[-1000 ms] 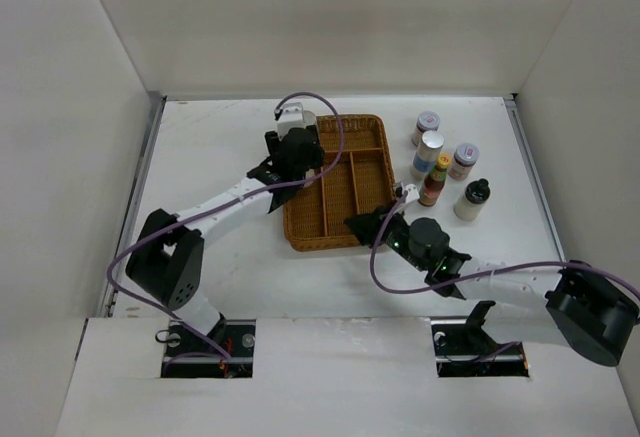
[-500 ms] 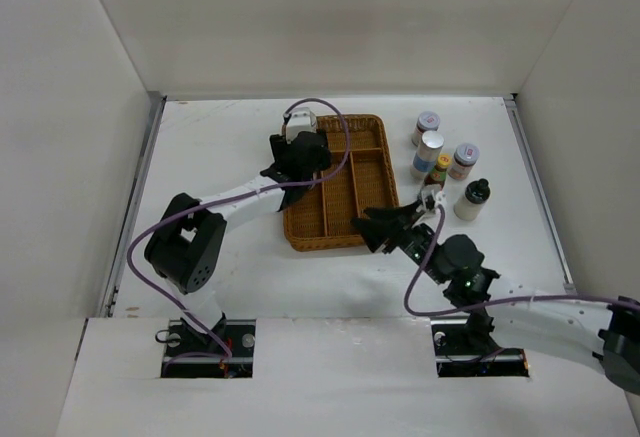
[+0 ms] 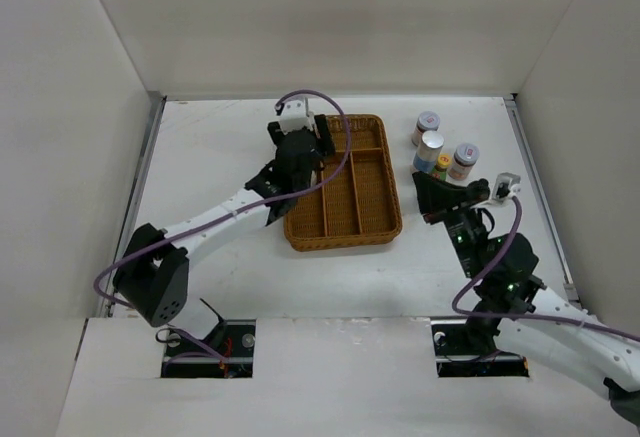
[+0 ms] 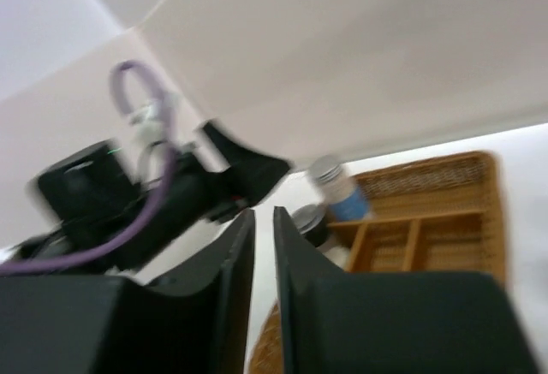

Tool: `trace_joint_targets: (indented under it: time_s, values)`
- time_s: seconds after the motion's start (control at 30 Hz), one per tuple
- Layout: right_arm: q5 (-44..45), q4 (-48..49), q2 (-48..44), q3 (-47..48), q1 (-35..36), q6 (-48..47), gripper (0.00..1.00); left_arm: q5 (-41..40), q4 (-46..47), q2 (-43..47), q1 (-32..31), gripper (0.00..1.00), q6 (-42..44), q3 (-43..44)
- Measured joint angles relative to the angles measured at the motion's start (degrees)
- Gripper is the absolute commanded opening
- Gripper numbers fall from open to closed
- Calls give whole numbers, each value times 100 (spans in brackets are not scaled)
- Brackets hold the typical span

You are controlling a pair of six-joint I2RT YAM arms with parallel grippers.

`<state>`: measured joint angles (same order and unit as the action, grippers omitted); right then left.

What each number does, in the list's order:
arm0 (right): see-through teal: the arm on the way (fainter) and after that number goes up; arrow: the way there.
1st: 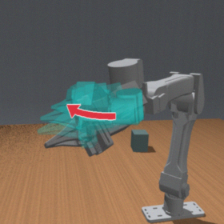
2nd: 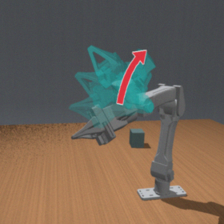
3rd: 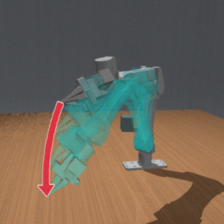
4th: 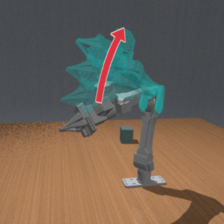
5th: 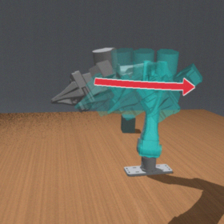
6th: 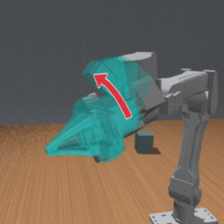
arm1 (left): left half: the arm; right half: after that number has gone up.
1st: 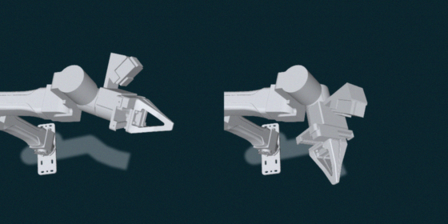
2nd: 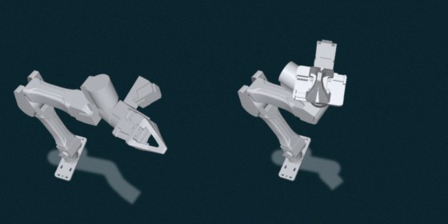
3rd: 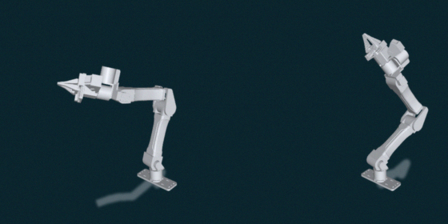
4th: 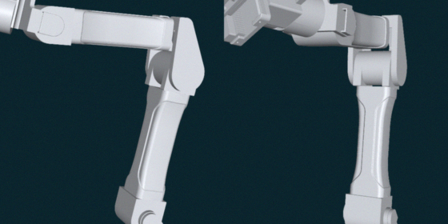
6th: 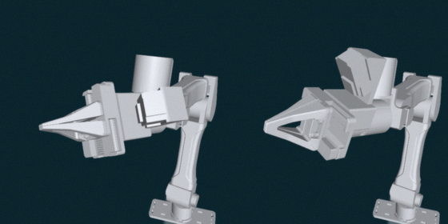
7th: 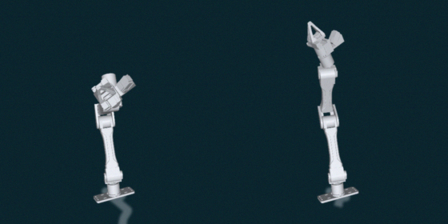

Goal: Organize the condiment bottles

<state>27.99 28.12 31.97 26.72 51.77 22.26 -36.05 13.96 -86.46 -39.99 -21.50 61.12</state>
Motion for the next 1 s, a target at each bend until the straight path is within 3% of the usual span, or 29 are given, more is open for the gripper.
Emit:
trace_joint_targets:
  time_s: [0.1,0.3,0.43,0.63,1.0]
  values:
    - [321,-420,50,361,-249,22,18,116,372,61,-369,55,72,70]
    - [988,-1091,-122,699,-1034,33,56,933,739,-1010,-1268,65,114,846]
    - [1460,-1576,-544,752,-1504,39,69,1491,789,-1637,-1617,70,131,1158]
    - [1978,-1742,-870,1060,-1709,37,69,1952,1082,-2210,-1742,75,170,1582]
    - [1873,-1755,-898,1309,-1919,42,68,2306,1445,-3156,-1818,82,638,2623]
